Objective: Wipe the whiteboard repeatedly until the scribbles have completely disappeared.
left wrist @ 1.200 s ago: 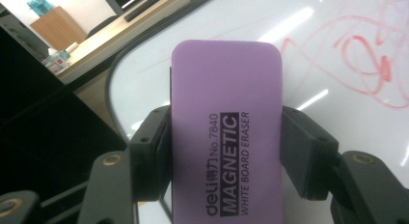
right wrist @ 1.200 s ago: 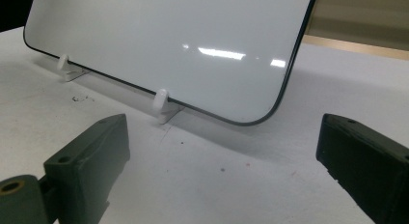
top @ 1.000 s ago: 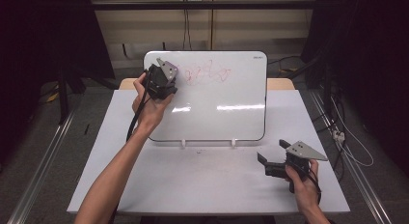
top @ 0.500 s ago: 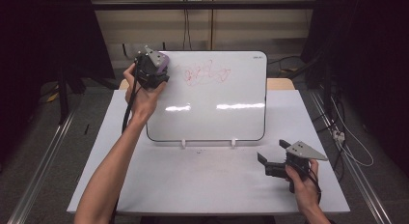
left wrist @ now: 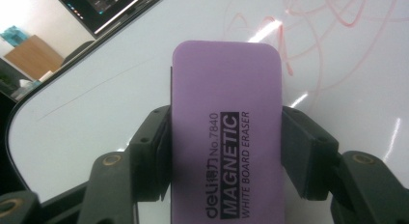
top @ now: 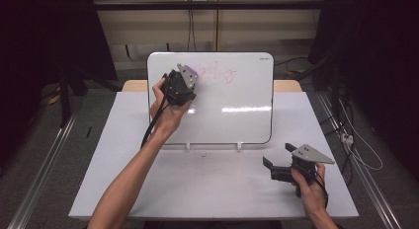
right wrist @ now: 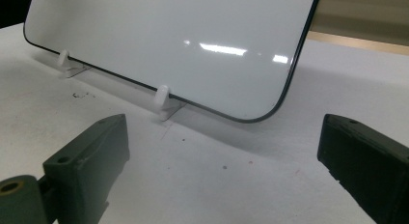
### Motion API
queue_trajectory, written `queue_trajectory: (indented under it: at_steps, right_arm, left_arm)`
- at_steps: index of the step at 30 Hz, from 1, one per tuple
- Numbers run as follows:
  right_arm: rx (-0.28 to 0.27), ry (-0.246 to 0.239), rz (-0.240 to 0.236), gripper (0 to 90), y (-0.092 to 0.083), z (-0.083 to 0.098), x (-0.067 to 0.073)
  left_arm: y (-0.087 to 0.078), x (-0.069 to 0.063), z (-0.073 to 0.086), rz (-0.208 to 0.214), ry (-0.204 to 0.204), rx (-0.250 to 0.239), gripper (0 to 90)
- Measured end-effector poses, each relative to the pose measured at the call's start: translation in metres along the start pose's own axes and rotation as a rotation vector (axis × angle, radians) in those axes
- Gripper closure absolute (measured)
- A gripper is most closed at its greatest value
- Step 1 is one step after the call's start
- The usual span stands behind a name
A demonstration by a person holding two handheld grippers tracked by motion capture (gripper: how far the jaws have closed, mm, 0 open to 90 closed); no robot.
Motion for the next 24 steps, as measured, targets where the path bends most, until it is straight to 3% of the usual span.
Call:
queue_trajectory:
  at_steps: [3,5,9,11,12,14,17,21,24]
  right_arm:
    - [0.0,0.002,-0.001,4.0,0.0,0.0,0.0]
    - [-0.001,0.002,-0.002,4.0,0.0,0.0,-0.001]
    - [0.004,0.002,-0.004,4.0,0.0,0.001,-0.001]
    - [0.004,0.005,-0.002,4.0,0.0,0.001,-0.001]
    - [0.005,0.005,-0.002,4.0,0.001,0.001,-0.001]
    - [0.007,0.004,-0.004,4.0,0.001,0.001,0.0]
    - [0.007,0.0,-0.007,4.0,0.002,0.0,0.0]
    - [0.006,0.0,-0.007,4.0,0.002,0.001,0.0]
    - [0.007,0.003,-0.006,4.0,0.001,0.001,0.0]
  left_arm:
    - [0.0,0.014,-0.001,-0.025,0.001,-0.007,41.2]
    - [0.0,0.031,-0.004,-0.056,-0.025,-0.003,41.2]
    - [0.0,0.059,-0.004,-0.074,-0.103,0.001,41.2]
    - [0.0,0.066,-0.003,-0.086,-0.126,0.003,41.2]
    - [0.001,0.065,-0.003,-0.085,-0.129,0.001,41.2]
    - [0.001,0.06,-0.004,-0.111,-0.092,0.001,41.2]
    - [0.003,0.049,-0.008,-0.108,-0.061,-0.001,41.2]
    - [0.006,0.03,-0.013,-0.093,0.003,0.008,41.2]
    - [0.007,0.01,-0.014,-0.059,0.055,0.001,41.2]
Point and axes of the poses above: each handheld gripper's, and its own axes: y roughly forward along the jaws, z roughly out of its underside, x roughly to its left, the point moved 3 cm from there along y, roughly forward along the jaws, and after that the axes turned 2 degrees about -y, right-handed, at the moved point
